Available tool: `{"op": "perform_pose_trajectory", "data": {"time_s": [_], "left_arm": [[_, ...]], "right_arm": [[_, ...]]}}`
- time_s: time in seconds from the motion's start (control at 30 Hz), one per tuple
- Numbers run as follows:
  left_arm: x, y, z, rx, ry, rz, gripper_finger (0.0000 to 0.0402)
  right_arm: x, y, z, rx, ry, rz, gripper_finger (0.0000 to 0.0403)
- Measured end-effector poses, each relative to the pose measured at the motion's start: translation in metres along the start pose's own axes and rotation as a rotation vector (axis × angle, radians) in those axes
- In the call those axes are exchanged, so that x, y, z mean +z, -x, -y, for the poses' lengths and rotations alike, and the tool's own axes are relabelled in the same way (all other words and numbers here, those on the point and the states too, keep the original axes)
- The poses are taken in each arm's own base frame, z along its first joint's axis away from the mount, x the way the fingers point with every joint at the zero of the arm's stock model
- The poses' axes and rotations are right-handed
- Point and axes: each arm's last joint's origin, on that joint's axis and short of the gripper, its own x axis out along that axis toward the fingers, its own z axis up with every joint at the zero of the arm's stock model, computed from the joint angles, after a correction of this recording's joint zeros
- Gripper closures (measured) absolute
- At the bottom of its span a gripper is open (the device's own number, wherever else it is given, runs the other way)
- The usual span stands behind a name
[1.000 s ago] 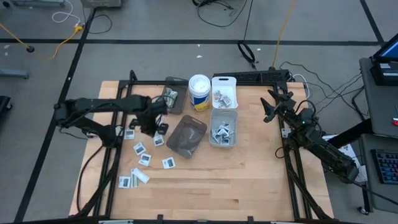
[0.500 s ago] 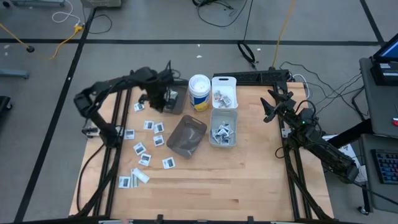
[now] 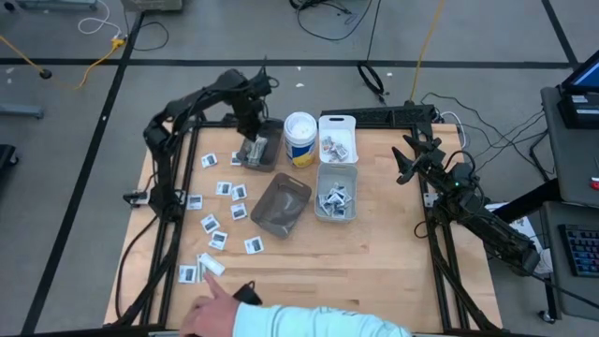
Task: Pick & Place First Aid Supplies
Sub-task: Put the bottom bandage pack into the top black bin
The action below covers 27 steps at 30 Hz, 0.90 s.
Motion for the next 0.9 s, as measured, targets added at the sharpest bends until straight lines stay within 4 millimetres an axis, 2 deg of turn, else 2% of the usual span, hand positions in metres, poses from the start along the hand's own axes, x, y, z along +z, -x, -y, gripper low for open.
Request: {"op": "perform_pose_trajectory", "data": {"time_s": [0.17, 0.4, 0.63, 0.9], "left_arm": [[0.010, -0.002, -0.001, 0.021, -0.010, 0.011, 0.0401], [0.018, -0.032, -0.002, 0.073, -0.038, -0.039, 0.0401], [0.023, -0.058, -0.003, 0.063, -0.058, -0.007, 0.0401], [0.025, -0.060, -0.002, 0.066, -0.077, 0.022, 0.0370]], "right_arm": [[0.000, 0.000, 0.000, 0.000, 0.000, 0.000, 0.0140], [0.000, 0.000, 0.000, 0.000, 0.000, 0.000, 0.0140], [0.000, 0.000, 0.000, 0.000, 0.000, 0.000, 0.0140], [0.000, 0.000, 0.000, 0.000, 0.000, 0.000, 0.0140]]}}
